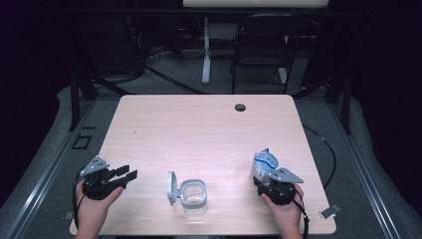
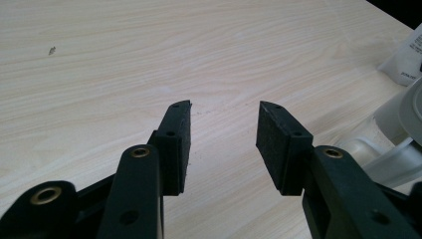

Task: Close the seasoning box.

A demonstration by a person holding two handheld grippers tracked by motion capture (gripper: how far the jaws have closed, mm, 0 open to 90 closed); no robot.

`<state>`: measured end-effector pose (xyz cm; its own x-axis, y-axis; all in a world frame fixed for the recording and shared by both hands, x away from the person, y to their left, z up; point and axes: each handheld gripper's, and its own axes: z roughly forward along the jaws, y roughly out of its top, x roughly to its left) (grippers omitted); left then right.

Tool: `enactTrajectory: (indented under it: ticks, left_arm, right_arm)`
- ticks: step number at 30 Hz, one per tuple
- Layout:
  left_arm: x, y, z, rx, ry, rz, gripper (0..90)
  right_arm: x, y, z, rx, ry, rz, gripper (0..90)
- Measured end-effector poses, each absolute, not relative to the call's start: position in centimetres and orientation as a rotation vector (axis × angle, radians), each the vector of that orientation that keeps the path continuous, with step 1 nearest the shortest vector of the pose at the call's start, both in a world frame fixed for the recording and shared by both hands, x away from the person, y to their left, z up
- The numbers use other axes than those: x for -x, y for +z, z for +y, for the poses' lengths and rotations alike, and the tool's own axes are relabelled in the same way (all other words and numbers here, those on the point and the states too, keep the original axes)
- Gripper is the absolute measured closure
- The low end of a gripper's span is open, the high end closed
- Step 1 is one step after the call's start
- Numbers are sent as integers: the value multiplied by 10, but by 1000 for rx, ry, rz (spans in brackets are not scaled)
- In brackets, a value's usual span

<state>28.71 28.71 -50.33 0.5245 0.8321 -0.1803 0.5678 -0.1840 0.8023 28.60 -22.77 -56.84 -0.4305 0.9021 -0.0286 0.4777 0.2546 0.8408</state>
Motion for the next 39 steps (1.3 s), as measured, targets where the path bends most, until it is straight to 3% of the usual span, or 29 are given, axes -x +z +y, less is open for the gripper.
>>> enactTrajectory:
  ticks: [39]
  left_arm:
    - [-288,-505,289,-1872,372,1160,579]
  right_arm:
    - [-282,-563,-224,-1198,1114,2053,443]
